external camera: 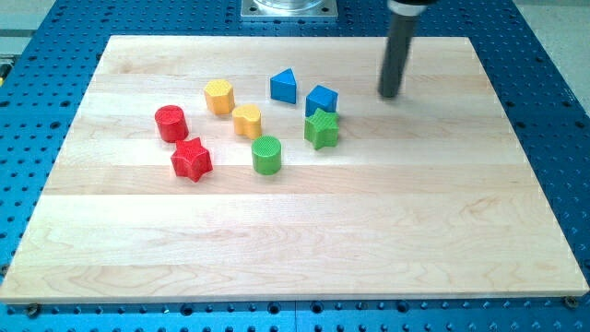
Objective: Make the oval shape of blocks by adjusting the red blocks triangle and green star
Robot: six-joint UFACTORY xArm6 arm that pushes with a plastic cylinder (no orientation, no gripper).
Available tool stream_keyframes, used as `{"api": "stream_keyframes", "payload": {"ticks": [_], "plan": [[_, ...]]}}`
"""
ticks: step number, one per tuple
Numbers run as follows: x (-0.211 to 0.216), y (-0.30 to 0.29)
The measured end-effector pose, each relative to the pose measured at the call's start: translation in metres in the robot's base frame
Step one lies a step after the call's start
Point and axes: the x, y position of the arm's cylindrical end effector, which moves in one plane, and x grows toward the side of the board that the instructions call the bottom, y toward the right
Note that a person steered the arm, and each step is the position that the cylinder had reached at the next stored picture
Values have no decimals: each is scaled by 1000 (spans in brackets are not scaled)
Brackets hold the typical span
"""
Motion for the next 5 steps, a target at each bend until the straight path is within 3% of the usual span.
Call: {"api": "stream_keyframes", "payload": {"ticks": [1,4,5], "plan": [[21,4],[78,-91],[101,-95]]}}
